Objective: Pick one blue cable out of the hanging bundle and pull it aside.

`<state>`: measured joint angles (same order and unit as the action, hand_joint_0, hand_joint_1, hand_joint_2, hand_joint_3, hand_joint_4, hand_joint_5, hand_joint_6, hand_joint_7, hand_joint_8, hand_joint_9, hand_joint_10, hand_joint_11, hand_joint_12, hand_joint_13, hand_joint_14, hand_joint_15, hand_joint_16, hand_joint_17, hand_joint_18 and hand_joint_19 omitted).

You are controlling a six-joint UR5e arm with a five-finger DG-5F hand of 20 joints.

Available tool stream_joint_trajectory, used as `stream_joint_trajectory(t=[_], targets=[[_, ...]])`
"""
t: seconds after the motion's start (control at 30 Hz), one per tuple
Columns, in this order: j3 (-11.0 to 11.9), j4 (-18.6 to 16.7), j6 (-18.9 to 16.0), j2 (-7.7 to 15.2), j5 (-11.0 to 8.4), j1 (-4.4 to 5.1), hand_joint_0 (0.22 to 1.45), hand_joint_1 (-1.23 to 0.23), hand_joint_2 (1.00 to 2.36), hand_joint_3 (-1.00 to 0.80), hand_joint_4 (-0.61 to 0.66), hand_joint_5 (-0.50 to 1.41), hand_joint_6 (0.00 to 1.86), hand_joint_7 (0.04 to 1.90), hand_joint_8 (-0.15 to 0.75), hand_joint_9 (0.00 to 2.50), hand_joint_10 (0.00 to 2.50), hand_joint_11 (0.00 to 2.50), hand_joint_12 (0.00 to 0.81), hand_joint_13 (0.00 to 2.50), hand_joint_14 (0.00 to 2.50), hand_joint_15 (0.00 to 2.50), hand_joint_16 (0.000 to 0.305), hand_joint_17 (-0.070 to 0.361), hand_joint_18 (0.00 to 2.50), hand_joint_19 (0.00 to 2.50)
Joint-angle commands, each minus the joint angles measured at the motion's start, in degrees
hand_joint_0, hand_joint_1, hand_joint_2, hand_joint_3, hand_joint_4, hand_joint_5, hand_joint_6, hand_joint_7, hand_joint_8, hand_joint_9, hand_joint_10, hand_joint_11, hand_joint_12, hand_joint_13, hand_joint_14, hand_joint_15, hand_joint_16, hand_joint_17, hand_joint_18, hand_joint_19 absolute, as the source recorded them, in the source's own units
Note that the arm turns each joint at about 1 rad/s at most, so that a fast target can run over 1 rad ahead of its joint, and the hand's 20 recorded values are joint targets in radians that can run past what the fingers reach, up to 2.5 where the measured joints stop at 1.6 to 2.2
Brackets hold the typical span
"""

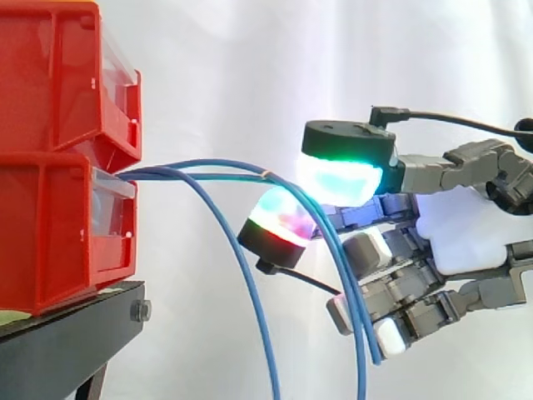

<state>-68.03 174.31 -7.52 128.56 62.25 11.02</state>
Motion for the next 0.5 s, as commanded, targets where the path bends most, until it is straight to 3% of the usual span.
stream_joint_trajectory(t=[0.0,0.47], targets=[[0.0,0.9,0.1,-0.2,0.07,-0.21,0.64,-0.85,1.01,-0.43,0.02,-0.18,0.94,0.81,0.260,1.16,0.02,0.89,0.345,0.96,0.02,0.65,0.049,0.109,0.82,0.70],[0.0,1.0,0.1,-0.2,-0.02,-0.21,0.57,-0.73,1.00,-0.47,0.02,-0.17,0.93,0.84,0.280,1.22,0.02,0.89,0.358,0.98,0.02,0.66,0.049,0.111,0.83,0.73]])
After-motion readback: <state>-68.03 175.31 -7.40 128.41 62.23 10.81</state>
